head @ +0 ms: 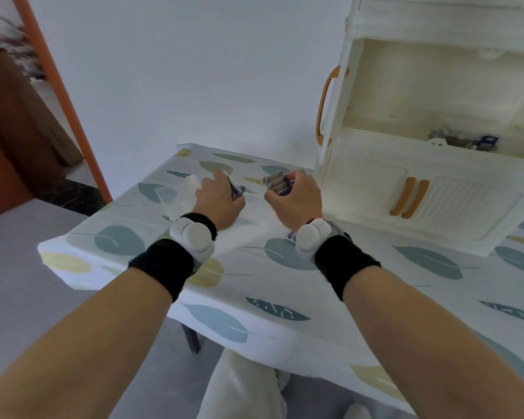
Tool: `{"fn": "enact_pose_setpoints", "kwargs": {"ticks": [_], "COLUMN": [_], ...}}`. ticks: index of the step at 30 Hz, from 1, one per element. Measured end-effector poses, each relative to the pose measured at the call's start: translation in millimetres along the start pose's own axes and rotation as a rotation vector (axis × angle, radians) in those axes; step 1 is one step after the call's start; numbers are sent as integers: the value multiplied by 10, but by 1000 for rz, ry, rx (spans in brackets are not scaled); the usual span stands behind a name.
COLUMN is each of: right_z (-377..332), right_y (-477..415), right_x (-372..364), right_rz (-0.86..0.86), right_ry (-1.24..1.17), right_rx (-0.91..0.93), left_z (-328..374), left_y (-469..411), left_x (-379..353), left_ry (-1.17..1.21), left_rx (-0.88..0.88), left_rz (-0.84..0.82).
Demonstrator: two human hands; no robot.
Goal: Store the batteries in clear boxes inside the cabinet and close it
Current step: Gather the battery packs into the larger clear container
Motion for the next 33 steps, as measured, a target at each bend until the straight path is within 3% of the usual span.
{"fn": "enact_pose_setpoints", "kwargs": {"ticks": [10, 14, 19, 26, 33], "right_z": [-316, -235, -117, 57, 19], "right_y": [155, 280, 350, 340, 297], "right_x": [-609, -651, -499, -407, -512], "right_rz": [-405, -612, -775, -690, -739], "right_ry": [139, 404, 527, 539, 572], "right_rx": [174, 141, -2, -56, -16], "left_z": [-328, -411, -234, -14, -63], "left_y": [368, 475, 557, 545, 555], "left_x": [81, -37, -182, -273, -259], "left_ry": [-171, -193, -198, -273, -297], "left_rx": [169, 134, 48, 29, -77], "left_rz": [-99, -261, -357, -375, -283]}}
Point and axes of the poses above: each hand's wrist, its own y-axis away from the middle knuckle, its own x-axis out of the back of the hand, z = x × y, the point moved 4 cm from there along -y, towards the middle knuckle, and after that the axes turned 8 degrees about -z, right-handed, at the moved point
